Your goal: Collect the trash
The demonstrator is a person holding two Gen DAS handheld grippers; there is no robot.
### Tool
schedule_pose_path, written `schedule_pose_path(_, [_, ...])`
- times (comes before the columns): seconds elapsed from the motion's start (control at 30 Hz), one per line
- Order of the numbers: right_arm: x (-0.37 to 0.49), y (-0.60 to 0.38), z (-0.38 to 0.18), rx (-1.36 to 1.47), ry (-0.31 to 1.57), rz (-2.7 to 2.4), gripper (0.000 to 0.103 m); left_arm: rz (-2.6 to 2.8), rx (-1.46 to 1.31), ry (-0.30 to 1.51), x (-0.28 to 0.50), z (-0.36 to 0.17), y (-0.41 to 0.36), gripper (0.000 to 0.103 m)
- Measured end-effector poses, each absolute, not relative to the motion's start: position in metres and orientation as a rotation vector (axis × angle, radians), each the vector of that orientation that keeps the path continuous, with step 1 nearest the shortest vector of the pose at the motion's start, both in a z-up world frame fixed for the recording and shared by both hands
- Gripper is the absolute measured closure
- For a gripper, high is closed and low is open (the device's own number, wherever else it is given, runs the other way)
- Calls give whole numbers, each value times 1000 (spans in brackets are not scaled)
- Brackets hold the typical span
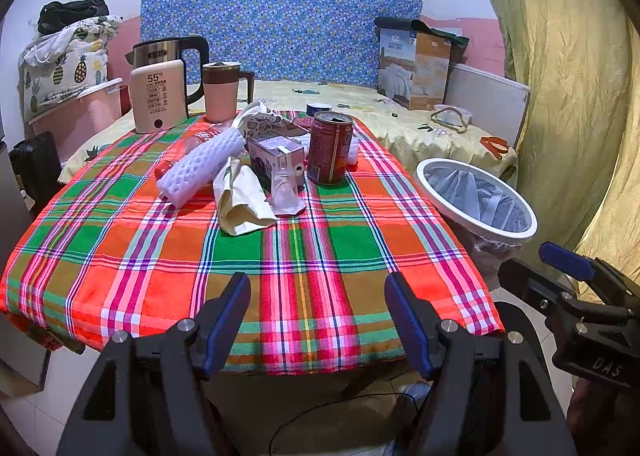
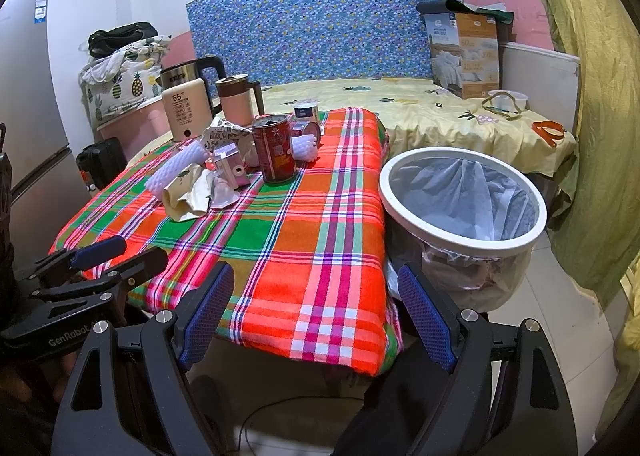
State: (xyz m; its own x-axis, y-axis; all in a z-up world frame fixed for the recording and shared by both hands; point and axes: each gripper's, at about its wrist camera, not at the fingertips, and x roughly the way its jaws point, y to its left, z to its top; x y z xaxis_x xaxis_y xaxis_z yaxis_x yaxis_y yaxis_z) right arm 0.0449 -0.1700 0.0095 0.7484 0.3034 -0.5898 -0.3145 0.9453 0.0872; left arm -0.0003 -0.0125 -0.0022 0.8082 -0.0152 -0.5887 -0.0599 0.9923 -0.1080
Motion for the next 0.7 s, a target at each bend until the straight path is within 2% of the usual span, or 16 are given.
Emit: schedule_pose_path(0.7, [97,-141,10,-52,703,455,18,30,-170,671,55,-10,24,32])
